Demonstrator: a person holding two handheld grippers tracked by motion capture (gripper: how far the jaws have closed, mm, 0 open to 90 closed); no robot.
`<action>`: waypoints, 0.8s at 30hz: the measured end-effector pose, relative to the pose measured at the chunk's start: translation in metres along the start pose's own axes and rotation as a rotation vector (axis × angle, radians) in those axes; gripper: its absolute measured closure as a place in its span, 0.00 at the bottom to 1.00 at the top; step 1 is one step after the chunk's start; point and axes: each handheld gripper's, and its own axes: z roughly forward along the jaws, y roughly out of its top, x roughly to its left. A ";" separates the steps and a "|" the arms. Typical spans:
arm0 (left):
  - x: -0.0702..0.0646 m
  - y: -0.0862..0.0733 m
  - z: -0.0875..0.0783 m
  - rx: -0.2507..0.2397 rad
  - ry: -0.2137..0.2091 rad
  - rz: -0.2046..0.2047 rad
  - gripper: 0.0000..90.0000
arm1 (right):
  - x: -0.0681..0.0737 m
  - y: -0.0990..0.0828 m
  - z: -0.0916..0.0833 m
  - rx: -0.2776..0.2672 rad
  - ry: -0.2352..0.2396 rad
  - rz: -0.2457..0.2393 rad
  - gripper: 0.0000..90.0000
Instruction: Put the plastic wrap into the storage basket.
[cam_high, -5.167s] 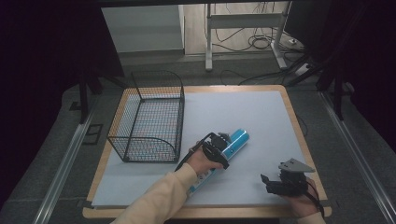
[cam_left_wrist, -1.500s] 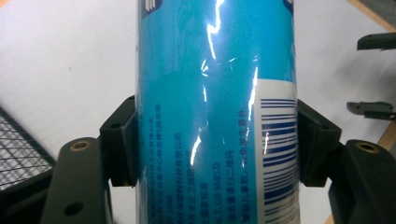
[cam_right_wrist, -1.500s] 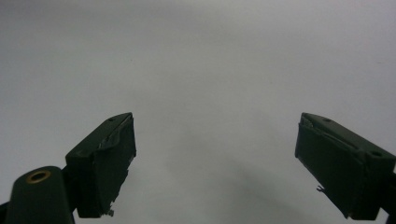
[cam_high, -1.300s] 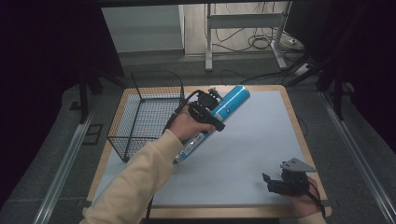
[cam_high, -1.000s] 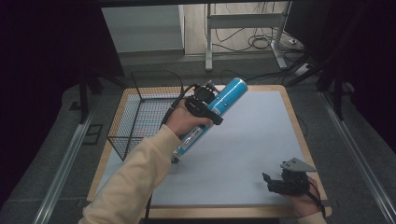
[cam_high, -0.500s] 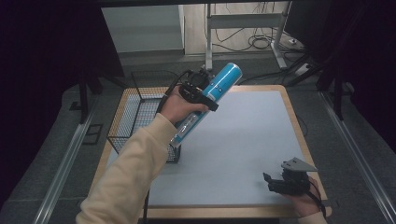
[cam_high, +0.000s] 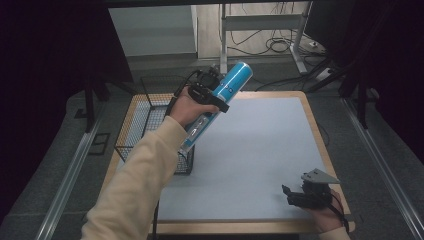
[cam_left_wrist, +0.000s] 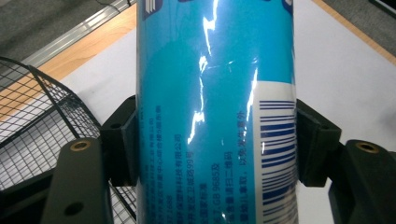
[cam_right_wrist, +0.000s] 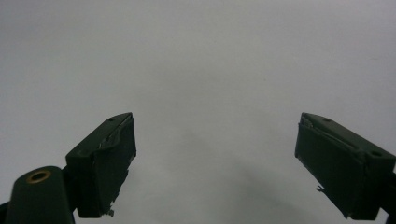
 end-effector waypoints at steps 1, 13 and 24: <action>0.003 0.001 0.000 0.005 0.007 0.003 0.35 | 0.000 0.000 0.000 0.000 0.000 0.000 0.14; 0.036 0.004 -0.017 -0.010 0.072 -0.048 0.35 | -0.001 0.000 0.000 0.000 -0.003 0.002 0.14; 0.058 -0.004 -0.015 0.005 0.131 -0.066 0.35 | 0.000 0.000 0.001 -0.001 -0.001 0.001 0.14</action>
